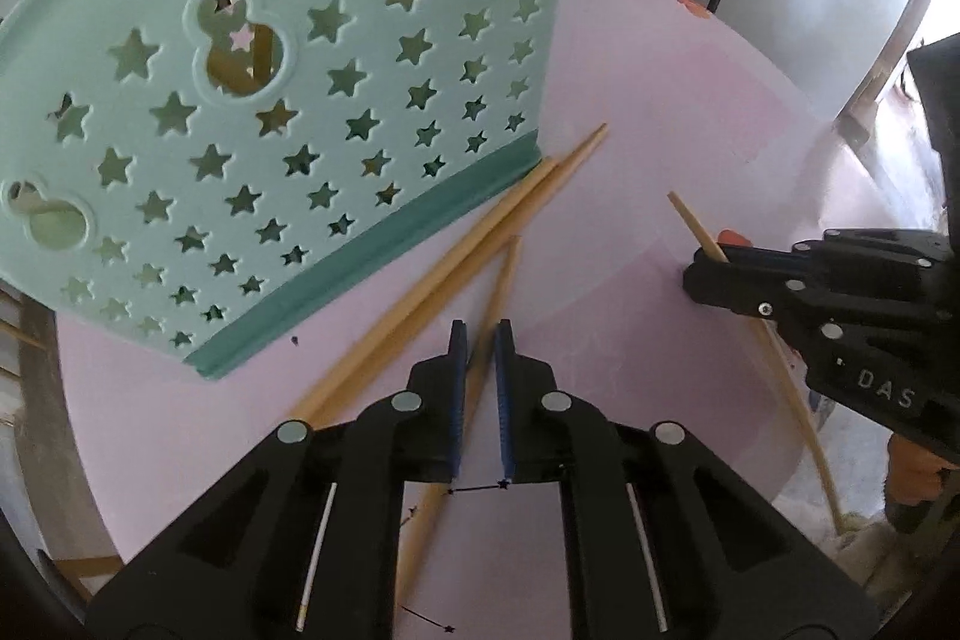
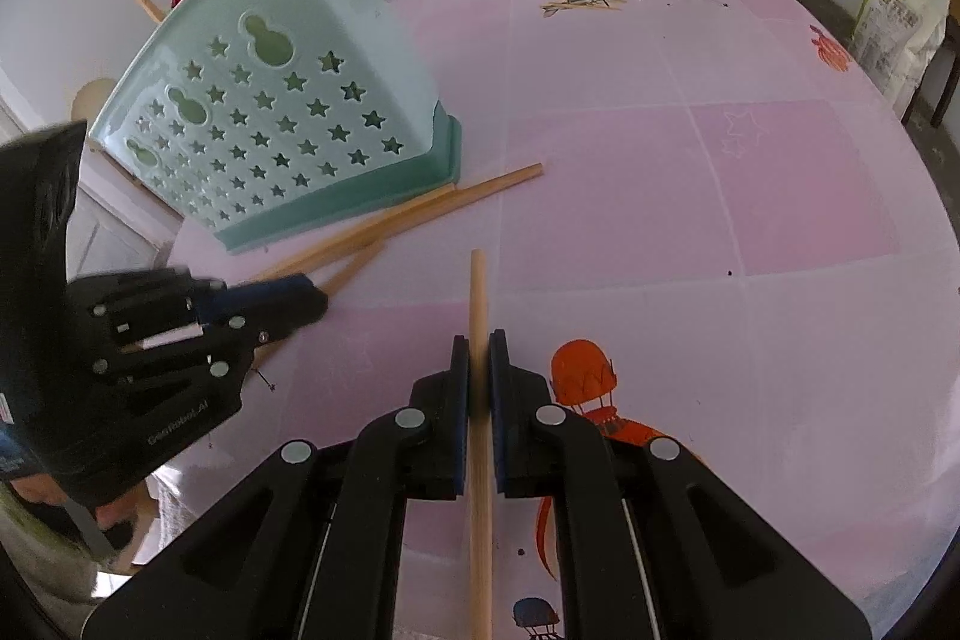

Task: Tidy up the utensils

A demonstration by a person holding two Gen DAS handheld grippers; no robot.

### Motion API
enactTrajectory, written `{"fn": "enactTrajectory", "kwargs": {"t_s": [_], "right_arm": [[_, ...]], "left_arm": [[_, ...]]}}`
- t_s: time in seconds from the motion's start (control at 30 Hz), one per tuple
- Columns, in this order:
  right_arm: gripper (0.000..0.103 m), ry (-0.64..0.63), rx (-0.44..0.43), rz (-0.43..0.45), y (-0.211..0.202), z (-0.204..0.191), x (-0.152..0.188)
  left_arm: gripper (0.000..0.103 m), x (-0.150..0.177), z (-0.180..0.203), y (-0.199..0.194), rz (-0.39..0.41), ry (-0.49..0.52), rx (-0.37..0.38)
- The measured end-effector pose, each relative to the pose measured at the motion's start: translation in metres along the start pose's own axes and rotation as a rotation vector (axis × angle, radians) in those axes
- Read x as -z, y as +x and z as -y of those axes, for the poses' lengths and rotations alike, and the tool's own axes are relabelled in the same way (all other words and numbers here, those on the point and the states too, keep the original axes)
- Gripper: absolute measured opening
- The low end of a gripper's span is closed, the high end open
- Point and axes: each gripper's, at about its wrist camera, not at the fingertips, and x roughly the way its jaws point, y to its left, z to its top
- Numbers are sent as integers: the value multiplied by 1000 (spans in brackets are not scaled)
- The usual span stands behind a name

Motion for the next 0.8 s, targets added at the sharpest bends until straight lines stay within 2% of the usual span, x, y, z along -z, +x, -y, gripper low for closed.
{"fn": "enactTrajectory", "kwargs": {"t_s": [0.03,0.1,0.3,0.4,0.63,0.8], "right_arm": [[7,4,-8,2,-1,1,-1],[7,10,-32,21,-6,2,-4],[7,4,-106,112,-36,-6,-23],[7,-3,-131,149,-49,-10,-30],[7,-26,-159,196,-66,-18,-38],[7,-37,-145,202,-73,-20,-36]], "left_arm": [[5,2,-6,-4,4,-42,49],[5,6,-16,-17,39,-95,91],[5,20,-48,-79,198,-217,184],[5,28,-72,-121,302,-297,230],[5,26,-109,-208,556,-379,247],[5,3,-120,-273,784,-356,159]]}}
